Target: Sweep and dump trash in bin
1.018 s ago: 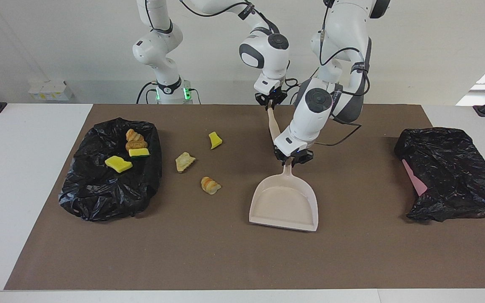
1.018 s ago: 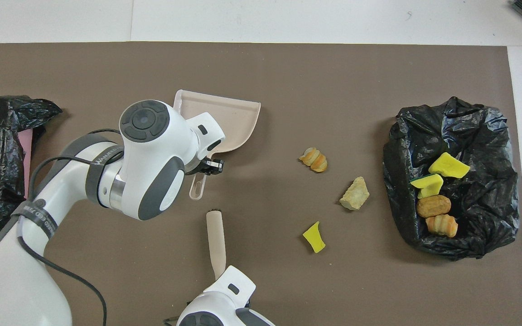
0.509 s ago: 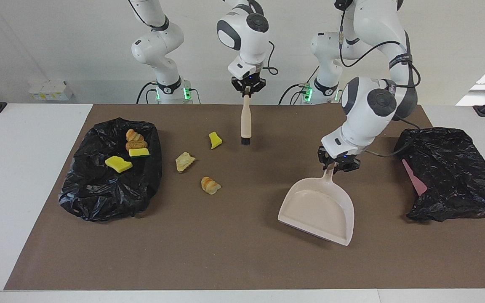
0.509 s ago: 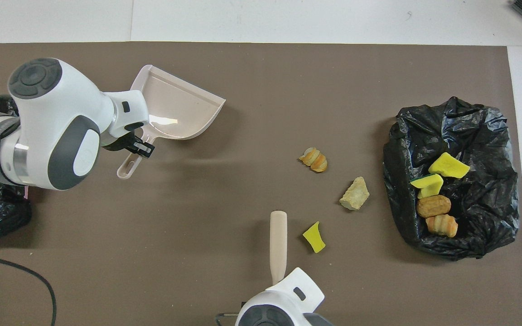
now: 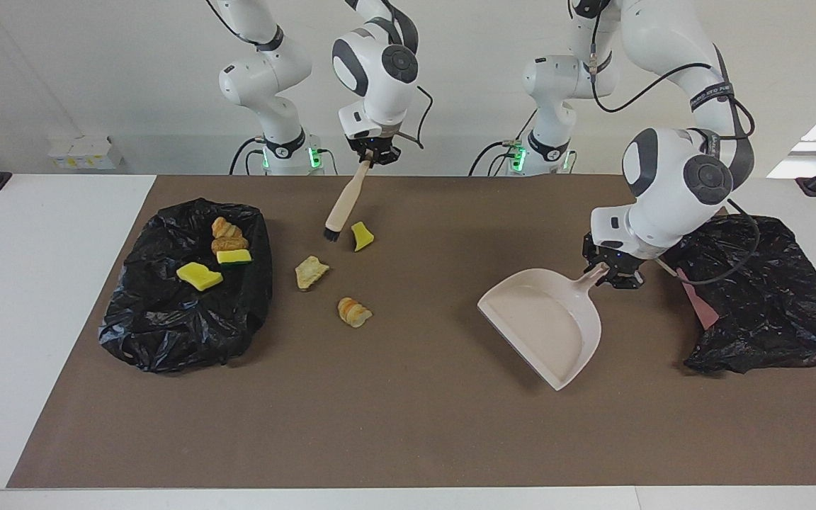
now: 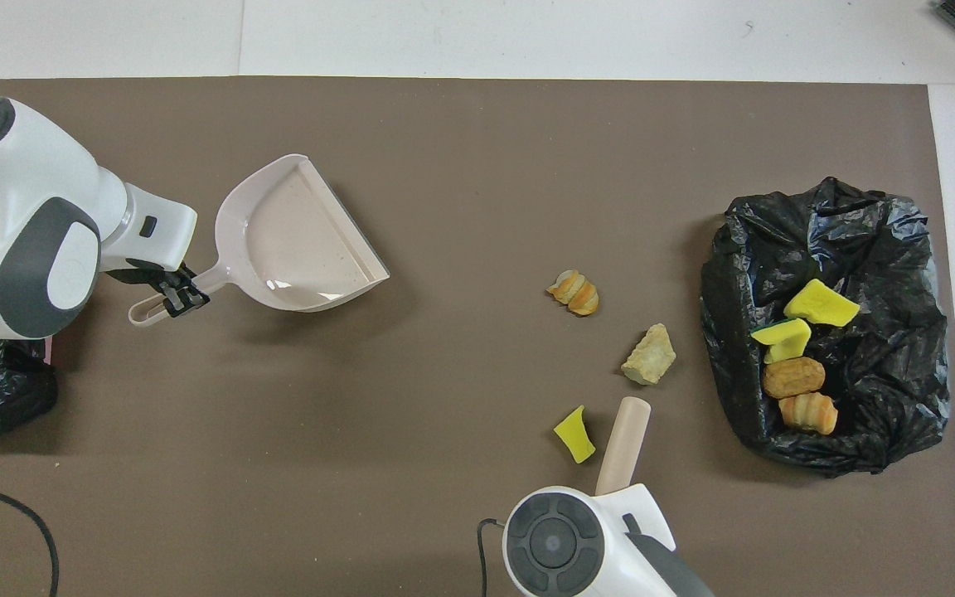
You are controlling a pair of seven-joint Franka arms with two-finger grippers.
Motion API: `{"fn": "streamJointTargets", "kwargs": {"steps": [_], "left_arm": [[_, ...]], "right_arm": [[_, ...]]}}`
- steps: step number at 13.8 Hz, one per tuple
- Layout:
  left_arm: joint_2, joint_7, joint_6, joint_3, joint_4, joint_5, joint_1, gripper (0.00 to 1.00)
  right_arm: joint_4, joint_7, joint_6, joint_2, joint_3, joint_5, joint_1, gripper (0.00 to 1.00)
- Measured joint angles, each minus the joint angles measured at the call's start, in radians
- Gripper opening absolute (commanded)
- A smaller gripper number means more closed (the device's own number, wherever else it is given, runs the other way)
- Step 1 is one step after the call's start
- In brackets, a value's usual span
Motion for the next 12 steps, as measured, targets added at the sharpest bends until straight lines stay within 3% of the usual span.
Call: {"fn": "streamJointTargets", "kwargs": {"steps": [3,7,9,12], "left_arm": [[-0.035,0.125,0.035,-0.006,-0.065,0.109,0.0,0.0],[-0.15,0.203,0.216,-0.021,-0.3,0.197,-0.045,0.0],[-0.219,0.203,0.263,-0.026,-0.408,0.235,-0.117,0.0],[-0.28,0.203,0.25,-0.032,-0.474,0.243,-0.216,0.0]], "right_arm": [[-0.099,0.114,0.164,0.005,0.008,0.009,0.043,0.0],[-0.11,0.17,0.359,0.093,0.015,0.009,0.088,0.0],[-0.019,0.158,0.383,0.155,0.013,0.009,0.065,0.0],[0.183,0.074,0.384,0.287,0.007,0.008,0.012,0.0]]}}
